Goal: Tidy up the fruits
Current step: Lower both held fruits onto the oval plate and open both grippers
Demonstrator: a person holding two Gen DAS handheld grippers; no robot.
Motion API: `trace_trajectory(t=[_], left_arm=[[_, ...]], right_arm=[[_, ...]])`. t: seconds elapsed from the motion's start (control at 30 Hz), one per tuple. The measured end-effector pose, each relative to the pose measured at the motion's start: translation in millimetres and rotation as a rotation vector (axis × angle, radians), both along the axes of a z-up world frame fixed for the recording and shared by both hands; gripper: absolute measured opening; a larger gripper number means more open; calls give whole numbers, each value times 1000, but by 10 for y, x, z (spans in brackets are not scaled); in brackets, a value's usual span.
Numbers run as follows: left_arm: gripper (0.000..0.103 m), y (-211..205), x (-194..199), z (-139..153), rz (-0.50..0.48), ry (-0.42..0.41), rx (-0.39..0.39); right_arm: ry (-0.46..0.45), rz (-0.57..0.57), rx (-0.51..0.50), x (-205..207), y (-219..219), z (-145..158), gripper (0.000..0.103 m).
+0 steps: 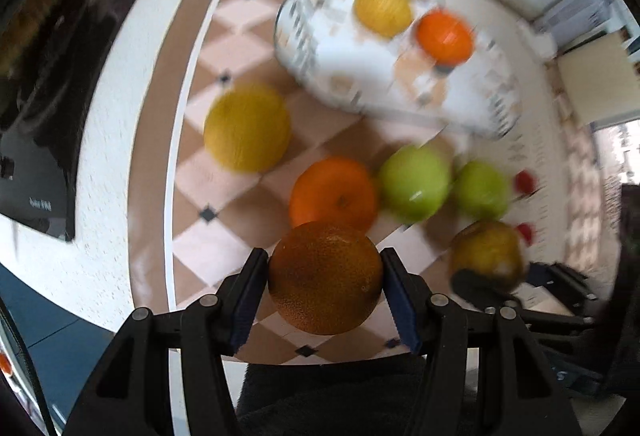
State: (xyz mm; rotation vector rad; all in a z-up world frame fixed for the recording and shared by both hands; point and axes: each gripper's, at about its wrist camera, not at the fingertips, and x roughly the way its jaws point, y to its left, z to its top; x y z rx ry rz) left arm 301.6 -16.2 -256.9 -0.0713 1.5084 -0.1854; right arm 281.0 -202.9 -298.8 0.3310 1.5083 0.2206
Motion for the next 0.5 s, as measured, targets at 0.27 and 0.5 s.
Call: trace_trajectory(t=[0.27, 0.5], left_arm=[[55, -16, 876, 504, 16, -91, -3], [55, -94, 1631, 37, 13, -1, 89]], right_arm=[[-79, -85, -60, 862, -432, 257, 68], [39, -52, -167, 1585, -743, -140, 68]])
